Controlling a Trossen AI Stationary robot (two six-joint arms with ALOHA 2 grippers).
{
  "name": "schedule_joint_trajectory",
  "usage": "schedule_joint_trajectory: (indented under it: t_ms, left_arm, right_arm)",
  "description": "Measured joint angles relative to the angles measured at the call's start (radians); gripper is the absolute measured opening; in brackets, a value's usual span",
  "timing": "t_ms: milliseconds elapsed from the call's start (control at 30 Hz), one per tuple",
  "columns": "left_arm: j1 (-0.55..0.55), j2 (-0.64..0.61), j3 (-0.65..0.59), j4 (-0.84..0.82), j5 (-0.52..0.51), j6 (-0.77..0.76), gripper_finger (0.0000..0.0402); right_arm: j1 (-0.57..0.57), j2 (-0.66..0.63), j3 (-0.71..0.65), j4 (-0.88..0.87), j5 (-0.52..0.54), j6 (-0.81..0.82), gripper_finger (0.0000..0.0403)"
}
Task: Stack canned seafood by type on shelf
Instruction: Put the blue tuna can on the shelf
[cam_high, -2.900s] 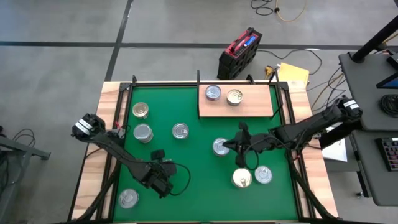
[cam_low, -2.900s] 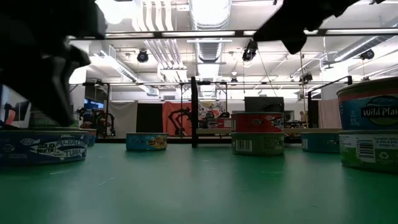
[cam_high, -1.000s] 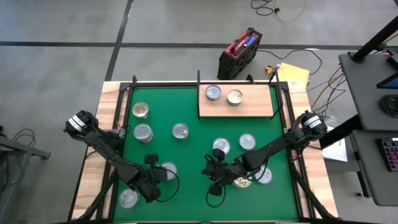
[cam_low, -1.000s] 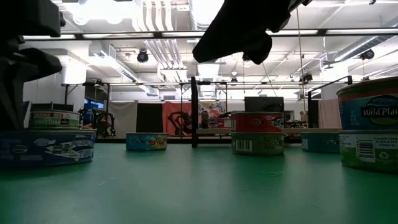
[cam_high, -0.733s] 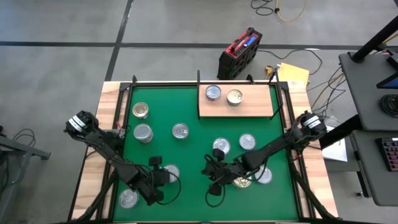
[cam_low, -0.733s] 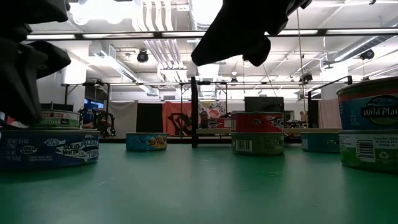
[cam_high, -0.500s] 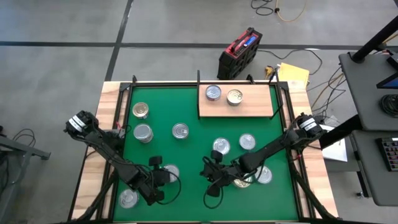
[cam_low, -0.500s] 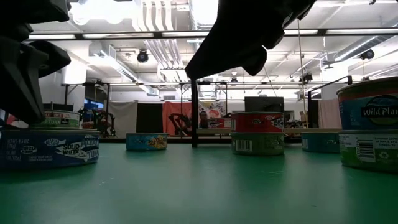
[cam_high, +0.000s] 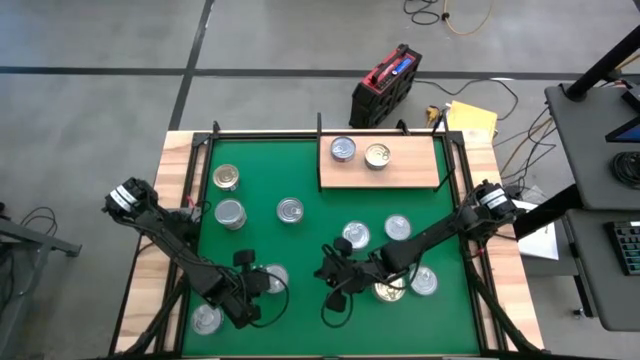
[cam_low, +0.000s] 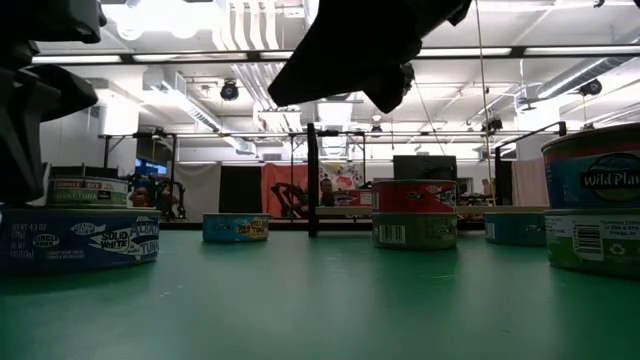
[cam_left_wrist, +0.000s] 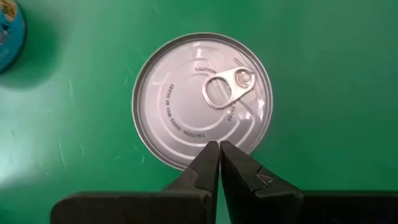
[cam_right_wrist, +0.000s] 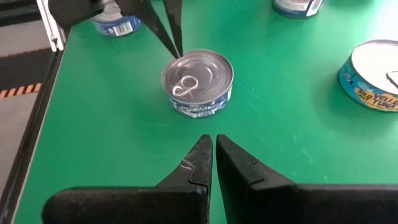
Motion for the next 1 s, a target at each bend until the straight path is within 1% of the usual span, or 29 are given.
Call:
schedule_joint_trajectory:
  t_ms: [333, 767, 867, 1000]
  left_arm:
    - [-0.010, 0.010, 0.000, 0.000, 0.012, 0.000, 0.0000]
    - [-0.011, 0.019, -0.002, 0.010, 0.009, -0.011, 0.0000]
    - [-0.017, 0.019, -0.011, 0.023, 0.006, -0.026, 0.0000]
    - [-0.029, 0.019, -0.021, 0.035, -0.021, -0.051, 0.0000]
  right_arm:
    - [-0.005, 0.049, 0.000, 0.114, -0.002, 0.008, 0.0013]
    - [-0.016, 0.048, 0.000, 0.127, -0.004, 0.010, 0.0014]
    - [-0.017, 0.048, 0.000, 0.133, -0.001, 0.010, 0.0030]
    - [-0.020, 0.048, 0.000, 0.161, 0.000, 0.004, 0.0076]
